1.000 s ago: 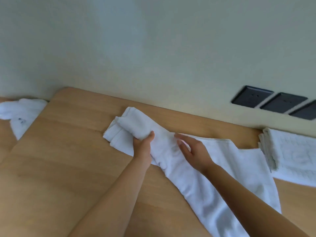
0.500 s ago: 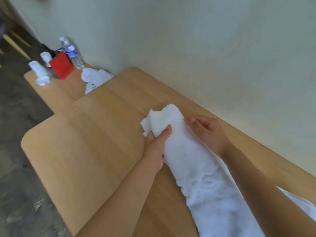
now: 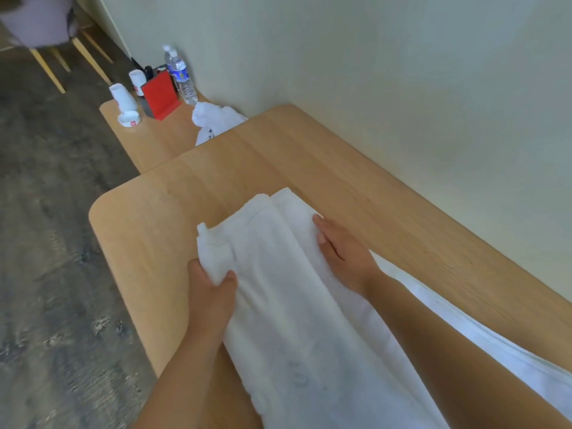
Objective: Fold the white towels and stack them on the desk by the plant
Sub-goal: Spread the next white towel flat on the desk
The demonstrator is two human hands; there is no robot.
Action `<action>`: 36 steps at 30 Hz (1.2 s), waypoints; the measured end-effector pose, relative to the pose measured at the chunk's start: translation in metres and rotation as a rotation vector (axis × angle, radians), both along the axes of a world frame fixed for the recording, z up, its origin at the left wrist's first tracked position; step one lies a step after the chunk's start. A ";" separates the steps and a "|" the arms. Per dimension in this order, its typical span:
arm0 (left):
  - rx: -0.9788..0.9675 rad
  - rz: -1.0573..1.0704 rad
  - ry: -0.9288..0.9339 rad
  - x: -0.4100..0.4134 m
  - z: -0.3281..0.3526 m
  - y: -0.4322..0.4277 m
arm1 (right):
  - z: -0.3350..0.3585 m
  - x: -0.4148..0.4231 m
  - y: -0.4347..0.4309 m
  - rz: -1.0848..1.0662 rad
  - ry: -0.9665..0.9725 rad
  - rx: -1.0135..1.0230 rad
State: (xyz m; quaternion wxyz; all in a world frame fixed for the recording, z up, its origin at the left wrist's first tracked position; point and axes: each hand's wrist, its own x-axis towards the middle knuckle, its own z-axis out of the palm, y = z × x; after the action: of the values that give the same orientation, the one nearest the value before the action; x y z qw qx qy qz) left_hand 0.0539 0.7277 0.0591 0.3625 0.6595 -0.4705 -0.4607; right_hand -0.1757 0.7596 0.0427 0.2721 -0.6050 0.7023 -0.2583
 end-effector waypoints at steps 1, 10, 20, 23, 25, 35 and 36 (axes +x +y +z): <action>-0.005 -0.008 -0.035 0.000 0.000 0.000 | -0.007 -0.002 -0.001 0.038 0.141 0.020; -0.042 -0.061 -0.147 0.010 -0.001 -0.005 | -0.016 -0.037 -0.010 -0.103 0.497 0.125; -0.189 -0.058 -0.575 0.003 0.001 -0.034 | -0.007 -0.060 -0.029 -0.239 0.605 0.049; -0.444 -0.198 -0.567 -0.028 0.002 -0.042 | -0.009 -0.013 -0.046 -0.024 0.325 -0.084; -0.456 -0.469 -0.551 -0.051 -0.005 -0.032 | -0.012 0.013 -0.053 0.111 0.271 -0.090; -0.352 -0.651 -0.970 -0.043 -0.036 -0.041 | -0.014 -0.028 -0.079 -0.005 0.568 0.069; -0.313 -0.650 -0.978 -0.039 -0.035 -0.050 | -0.013 -0.029 -0.082 -0.014 0.582 0.085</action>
State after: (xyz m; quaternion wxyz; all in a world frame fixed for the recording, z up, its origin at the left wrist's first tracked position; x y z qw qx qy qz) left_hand 0.0153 0.6774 0.0243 0.0377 0.5559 -0.8221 -0.1167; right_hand -0.2045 0.6780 0.0293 0.0827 -0.6370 0.7650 -0.0462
